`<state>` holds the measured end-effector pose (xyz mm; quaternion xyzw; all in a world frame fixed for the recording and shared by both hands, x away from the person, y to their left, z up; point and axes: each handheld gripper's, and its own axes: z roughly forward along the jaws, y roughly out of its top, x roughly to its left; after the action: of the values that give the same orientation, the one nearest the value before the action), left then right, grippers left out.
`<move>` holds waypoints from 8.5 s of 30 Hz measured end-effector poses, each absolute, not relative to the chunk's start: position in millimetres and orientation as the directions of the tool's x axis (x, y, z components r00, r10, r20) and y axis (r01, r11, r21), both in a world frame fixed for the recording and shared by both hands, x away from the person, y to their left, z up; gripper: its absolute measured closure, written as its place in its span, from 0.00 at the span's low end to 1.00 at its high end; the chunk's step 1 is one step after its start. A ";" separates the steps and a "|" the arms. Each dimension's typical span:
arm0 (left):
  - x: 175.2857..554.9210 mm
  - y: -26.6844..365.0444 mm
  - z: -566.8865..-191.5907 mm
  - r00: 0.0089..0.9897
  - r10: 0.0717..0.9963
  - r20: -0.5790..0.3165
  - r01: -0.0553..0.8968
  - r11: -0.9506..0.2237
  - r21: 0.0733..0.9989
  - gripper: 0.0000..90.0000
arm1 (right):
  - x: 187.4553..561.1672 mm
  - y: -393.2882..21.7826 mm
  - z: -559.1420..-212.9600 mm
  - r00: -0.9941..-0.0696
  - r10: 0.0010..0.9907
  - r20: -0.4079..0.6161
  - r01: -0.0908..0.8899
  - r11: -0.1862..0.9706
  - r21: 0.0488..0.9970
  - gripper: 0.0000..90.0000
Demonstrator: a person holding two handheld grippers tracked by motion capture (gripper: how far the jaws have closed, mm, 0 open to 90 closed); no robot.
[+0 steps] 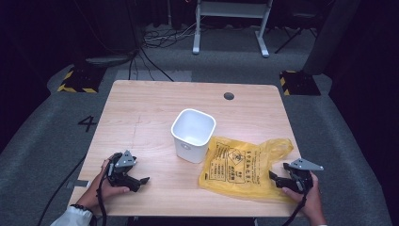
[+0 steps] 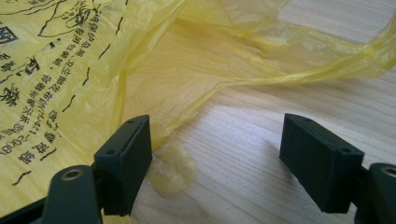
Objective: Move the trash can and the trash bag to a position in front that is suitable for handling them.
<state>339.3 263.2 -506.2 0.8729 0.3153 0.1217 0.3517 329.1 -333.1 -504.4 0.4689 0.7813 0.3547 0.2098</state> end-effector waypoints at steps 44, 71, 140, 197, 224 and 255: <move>337.4 263.1 -505.9 0.768 0.640 -0.004 0.466 -0.555 0.689 0.03 | 295.3 -246.2 -474.8 -0.625 0.780 -0.031 0.500 0.431 0.752 0.44; 336.9 263.2 -505.7 0.766 0.642 -0.001 0.467 -0.556 0.688 0.03 | 344.0 -267.5 -503.3 -0.558 0.830 0.002 0.546 0.366 0.754 0.41; 381.8 255.6 -505.2 0.758 0.652 -0.003 0.474 -0.548 0.689 0.04 | 403.0 -171.1 -442.2 -0.647 0.761 -0.052 0.371 0.373 0.851 0.55; 366.1 223.0 -504.2 0.809 0.588 -0.008 0.418 -0.565 0.711 0.18 | 381.2 -134.7 -445.7 -0.715 0.696 -0.067 0.335 0.425 0.841 0.35; 315.8 243.8 -504.7 0.790 0.613 0.000 0.431 -0.556 0.711 0.17 | 351.0 -265.8 -503.6 -0.312 0.949 -0.039 0.605 0.230 0.762 0.36; 318.3 239.2 -505.0 0.799 0.602 -0.005 0.425 -0.559 0.712 0.17 | 380.8 -195.6 -484.1 -0.531 0.846 0.051 0.532 0.286 0.797 0.39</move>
<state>318.3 239.2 -505.0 0.8747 0.2935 0.1202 0.3664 380.8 -195.6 -484.1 0.4430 0.7776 0.4010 0.1958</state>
